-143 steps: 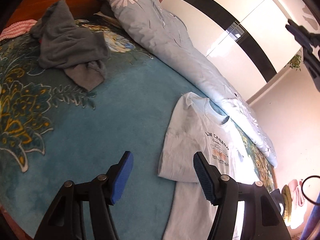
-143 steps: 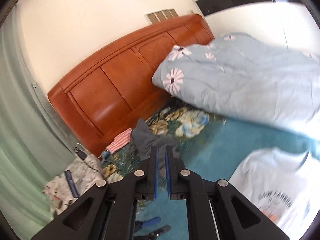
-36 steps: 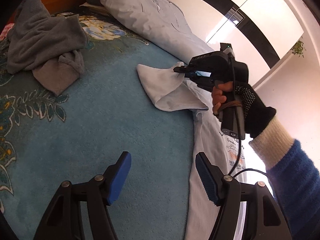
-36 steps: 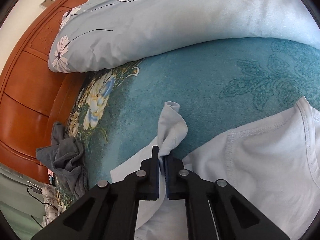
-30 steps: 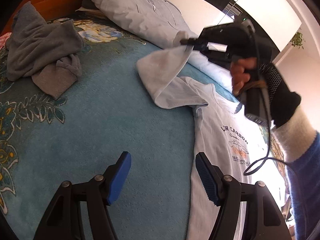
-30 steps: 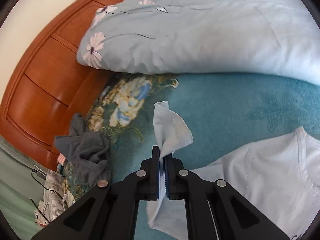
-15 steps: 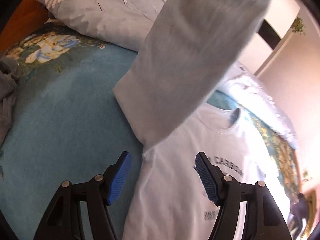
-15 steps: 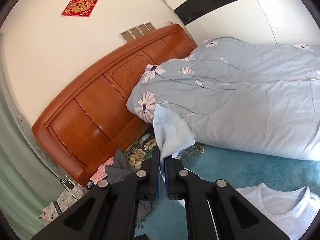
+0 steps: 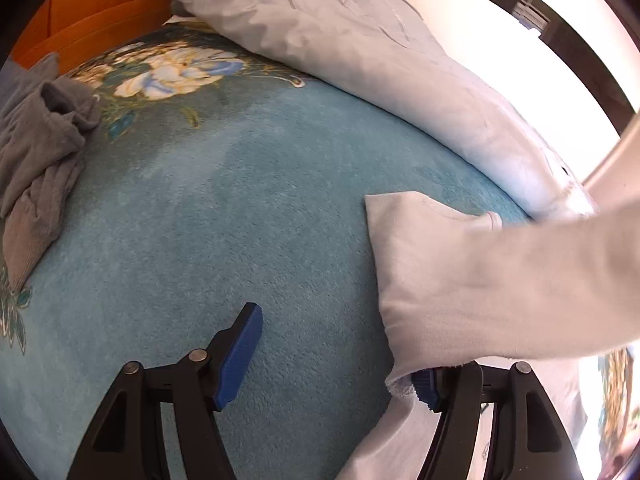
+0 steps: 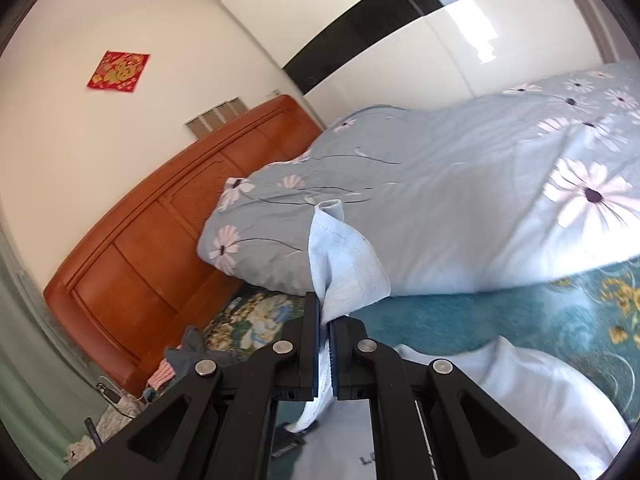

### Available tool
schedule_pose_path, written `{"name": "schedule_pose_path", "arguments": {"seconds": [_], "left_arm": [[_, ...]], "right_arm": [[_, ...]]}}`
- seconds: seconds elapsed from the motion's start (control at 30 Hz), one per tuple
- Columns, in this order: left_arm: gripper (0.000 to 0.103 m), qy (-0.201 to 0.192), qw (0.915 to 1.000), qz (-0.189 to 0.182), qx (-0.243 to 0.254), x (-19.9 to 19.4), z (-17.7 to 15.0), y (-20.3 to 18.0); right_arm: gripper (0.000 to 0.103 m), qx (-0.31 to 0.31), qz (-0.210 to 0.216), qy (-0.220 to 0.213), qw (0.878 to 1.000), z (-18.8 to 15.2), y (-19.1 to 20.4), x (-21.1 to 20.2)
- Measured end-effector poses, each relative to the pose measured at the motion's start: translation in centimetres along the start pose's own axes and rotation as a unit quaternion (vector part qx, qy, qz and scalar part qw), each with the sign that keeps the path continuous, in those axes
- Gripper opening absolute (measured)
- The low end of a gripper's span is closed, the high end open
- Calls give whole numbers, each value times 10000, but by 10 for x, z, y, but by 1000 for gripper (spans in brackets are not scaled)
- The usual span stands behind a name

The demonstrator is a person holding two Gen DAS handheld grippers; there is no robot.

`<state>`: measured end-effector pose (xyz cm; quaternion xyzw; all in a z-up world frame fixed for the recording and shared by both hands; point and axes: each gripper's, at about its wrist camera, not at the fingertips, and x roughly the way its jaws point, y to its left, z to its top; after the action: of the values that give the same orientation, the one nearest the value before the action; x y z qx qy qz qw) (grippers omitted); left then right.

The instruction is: Fold clothes

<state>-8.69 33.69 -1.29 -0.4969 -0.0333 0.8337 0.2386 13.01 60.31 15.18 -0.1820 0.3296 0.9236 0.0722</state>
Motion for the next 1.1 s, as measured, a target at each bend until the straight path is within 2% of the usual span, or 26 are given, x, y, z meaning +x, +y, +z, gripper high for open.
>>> {"name": "schedule_pose_path", "arguments": {"seconds": [0.1,0.2,0.3,0.37,0.53,0.57,0.67,0.73,0.8,0.87,1.0,1.1], "left_arm": [[71,38,9997,-237,-75,2,1,11],[71,63,9989,-435,-164,0,5,16],[71,80,9986,-512,-87,-7,-1,10],[71,75,9981,-617,-54,-9,0,6],[71,-270,9922,-1154,-383,-23,6,10],[71,-283,9910,-1229,-446,-23,6,12],[71,-53,9909,-1223,-557,-11,2,17],[71,87,9906,-1246,-555,-5,-2,20],[72,140,9906,-1299,-398,-5,-5,18],[73,247,9898,-1386,-220,-7,-5,16],[73,554,9821,-1793,-177,-10,-8,22],[73,667,9793,-1906,127,-18,-14,24]], "right_arm": [[4,578,-343,316,9972,-47,-61,-5],[4,1276,-624,589,9881,-87,-115,-5],[4,1730,-668,736,9799,-108,-141,-5],[4,1755,-659,733,9795,-106,-142,-5],[4,1170,-288,40,9927,-63,-111,-23],[4,1119,-293,25,9933,-61,-110,-23],[4,1162,-510,249,9916,-72,-118,-15],[4,1429,-816,627,9844,-93,-138,-3],[4,1692,-909,773,9783,-111,-154,0],[4,1819,-913,808,9757,-118,-160,-1],[4,1846,-1035,847,9737,-117,-162,-4],[6,1793,-1068,902,9738,-115,-160,-4]]}}
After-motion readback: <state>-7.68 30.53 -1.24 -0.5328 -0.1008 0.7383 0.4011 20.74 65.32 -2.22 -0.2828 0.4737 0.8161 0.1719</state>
